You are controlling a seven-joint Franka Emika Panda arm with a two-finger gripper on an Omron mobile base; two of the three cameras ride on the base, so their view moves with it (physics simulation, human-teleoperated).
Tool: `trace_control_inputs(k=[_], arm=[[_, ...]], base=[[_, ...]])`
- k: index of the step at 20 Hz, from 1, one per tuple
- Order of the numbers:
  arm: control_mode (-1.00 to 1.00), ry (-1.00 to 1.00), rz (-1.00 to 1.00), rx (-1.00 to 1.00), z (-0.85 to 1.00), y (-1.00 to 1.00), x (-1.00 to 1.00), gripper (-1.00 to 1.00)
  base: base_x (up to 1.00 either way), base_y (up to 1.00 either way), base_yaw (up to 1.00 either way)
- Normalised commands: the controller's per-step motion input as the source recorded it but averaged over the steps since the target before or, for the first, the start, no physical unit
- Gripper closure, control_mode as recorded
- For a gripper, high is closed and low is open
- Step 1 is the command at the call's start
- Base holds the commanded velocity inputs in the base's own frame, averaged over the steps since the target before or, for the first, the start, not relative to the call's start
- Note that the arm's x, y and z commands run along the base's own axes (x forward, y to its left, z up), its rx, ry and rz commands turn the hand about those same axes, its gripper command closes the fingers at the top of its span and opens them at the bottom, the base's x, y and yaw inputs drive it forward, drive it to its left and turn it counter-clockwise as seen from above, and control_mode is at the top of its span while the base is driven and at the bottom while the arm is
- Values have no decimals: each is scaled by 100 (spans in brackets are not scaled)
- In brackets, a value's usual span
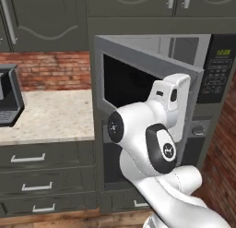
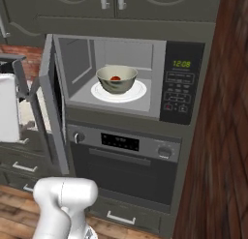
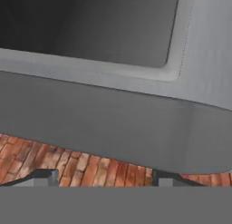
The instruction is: Pick the tomato from the sink and place it in the bowl. Then pick the bowl and place it in the microwave. Then close the microwave door and press the start button.
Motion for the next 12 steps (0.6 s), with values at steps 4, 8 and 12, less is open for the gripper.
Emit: trace_control_inputs(k=[4,8,12], arm=[[-100,8,0,7,0,-100,100,-100],[-100,7,8,3,0,-99,100,-100],[-100,5,13,0,0,-83,100,-100]], base=[[0,0,0],[0,0,0],[0,0,0]])
